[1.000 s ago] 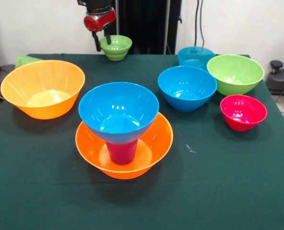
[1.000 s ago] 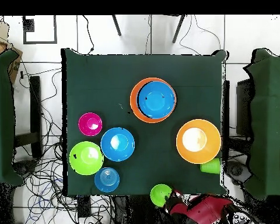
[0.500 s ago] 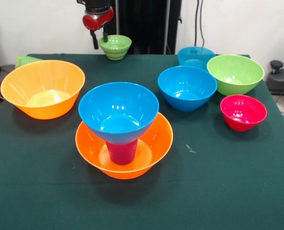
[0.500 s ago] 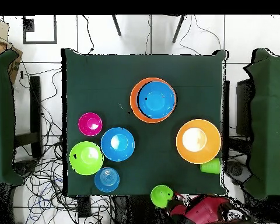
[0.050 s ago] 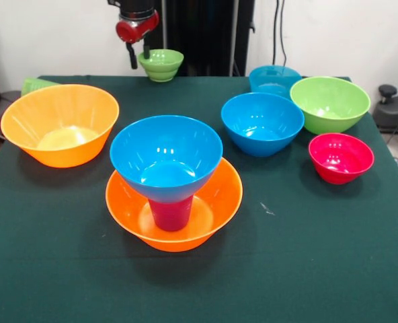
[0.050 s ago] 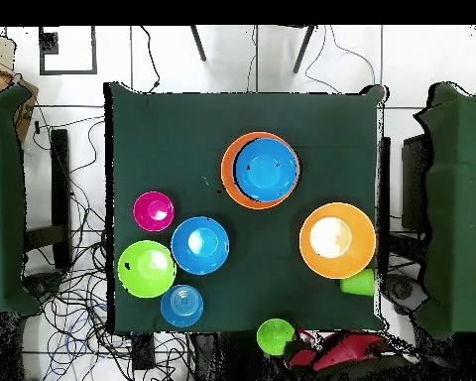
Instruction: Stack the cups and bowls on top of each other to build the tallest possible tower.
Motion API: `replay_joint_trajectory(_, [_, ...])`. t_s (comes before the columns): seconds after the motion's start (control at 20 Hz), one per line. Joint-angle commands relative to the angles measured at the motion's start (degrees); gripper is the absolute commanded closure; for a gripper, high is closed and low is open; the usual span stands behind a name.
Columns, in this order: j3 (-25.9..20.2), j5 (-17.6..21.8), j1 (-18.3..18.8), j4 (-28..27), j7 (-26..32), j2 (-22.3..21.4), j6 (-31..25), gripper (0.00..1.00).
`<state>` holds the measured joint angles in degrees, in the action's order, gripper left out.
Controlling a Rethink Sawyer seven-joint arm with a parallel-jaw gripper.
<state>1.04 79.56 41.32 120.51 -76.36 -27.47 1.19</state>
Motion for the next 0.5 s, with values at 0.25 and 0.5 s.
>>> replay_joint_trajectory(0.25, [0.69, -1.16, -4.79, -9.15, -6.25, 3.49, 5.83, 1.00])
replay_joint_trajectory(0.5, [1.31, -1.25, -5.29, -9.29, -6.11, 3.90, 6.27, 1.00])
